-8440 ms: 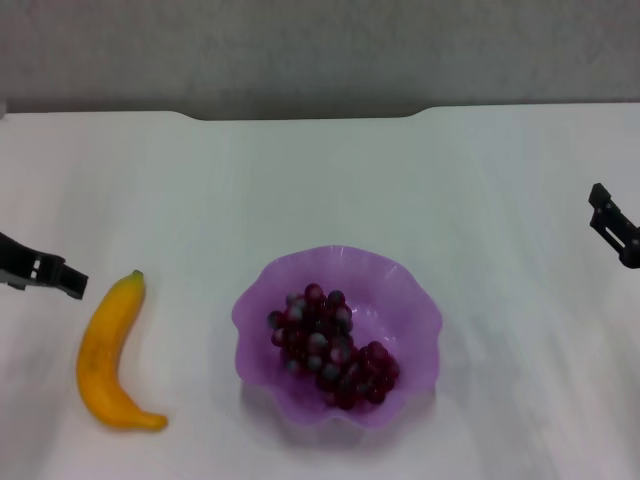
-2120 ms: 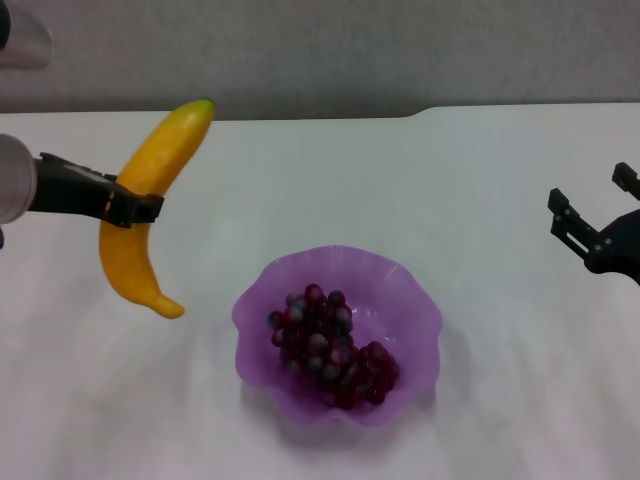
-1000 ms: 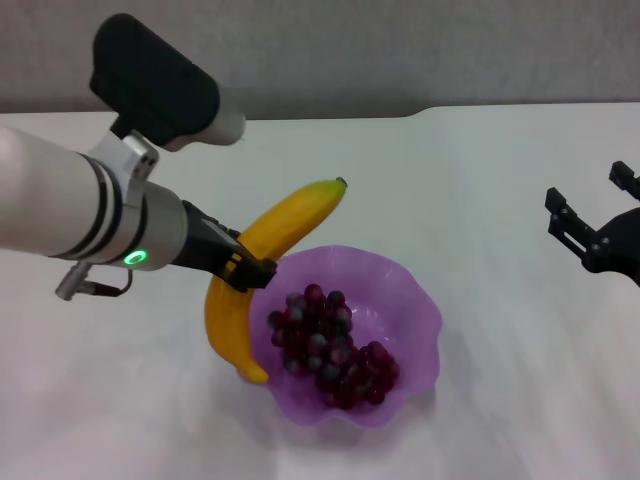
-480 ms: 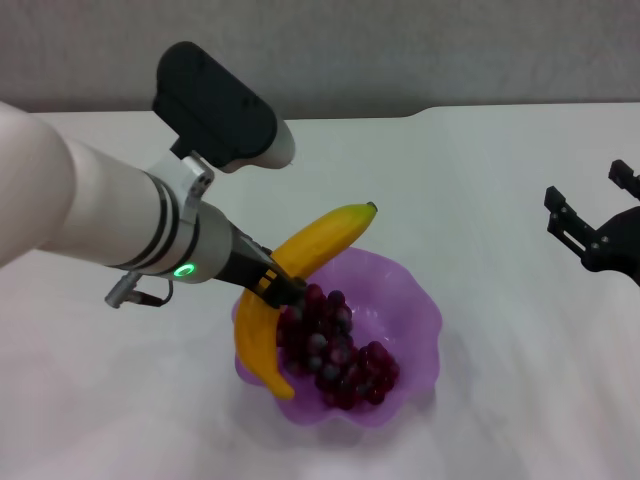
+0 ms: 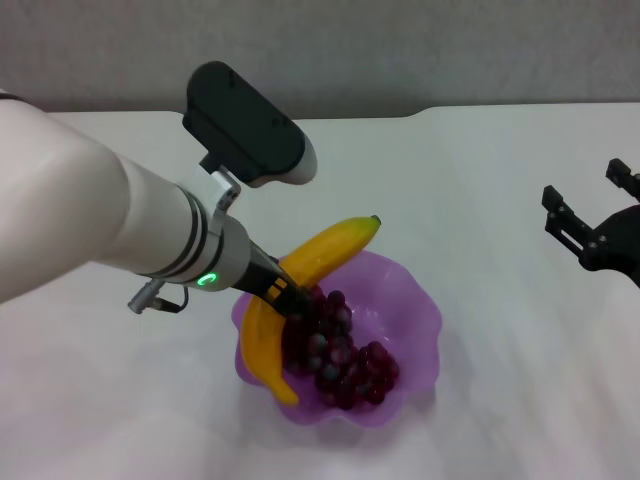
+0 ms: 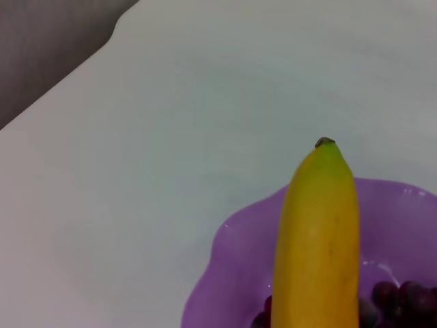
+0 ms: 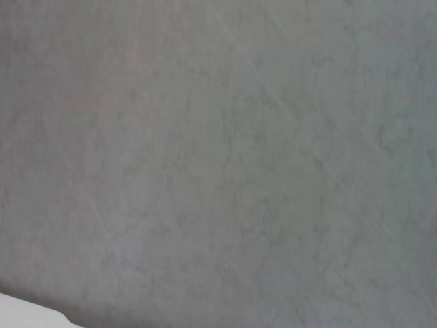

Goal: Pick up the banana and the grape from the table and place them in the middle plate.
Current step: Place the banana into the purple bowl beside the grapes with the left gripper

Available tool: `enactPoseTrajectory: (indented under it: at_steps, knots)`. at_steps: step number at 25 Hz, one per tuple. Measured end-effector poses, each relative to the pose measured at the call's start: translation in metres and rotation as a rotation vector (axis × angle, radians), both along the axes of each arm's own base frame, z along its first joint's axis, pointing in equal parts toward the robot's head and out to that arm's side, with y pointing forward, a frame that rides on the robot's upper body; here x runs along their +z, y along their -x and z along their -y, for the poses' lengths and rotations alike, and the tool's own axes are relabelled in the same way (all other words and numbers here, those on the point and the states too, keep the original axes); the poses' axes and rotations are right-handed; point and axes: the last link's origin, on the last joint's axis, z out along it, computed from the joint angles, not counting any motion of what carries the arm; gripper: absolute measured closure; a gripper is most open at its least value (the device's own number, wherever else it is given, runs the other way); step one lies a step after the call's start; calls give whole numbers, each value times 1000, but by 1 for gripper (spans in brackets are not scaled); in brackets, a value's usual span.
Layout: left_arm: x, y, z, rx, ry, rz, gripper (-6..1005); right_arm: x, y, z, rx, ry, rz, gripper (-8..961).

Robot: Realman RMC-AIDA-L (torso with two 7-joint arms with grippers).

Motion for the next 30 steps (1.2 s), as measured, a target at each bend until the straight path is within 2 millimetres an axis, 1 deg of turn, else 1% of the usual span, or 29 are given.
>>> enactPoseTrajectory:
  at_steps: [10,16,21,30]
  knots:
    - [-15,-2,6,-12,27,-11,503,0,1,0,3,0,0,155]
    - [-35,-4,13,-29,69,-45,503,0,0,0,3,1,0,155]
    - [-41,-2,11,-19,82,-69,502,-2,1,0,5,6,1,155]
    - [-42,-5,10,-23,84,-66,503,-2,1,0,6,8,1,156]
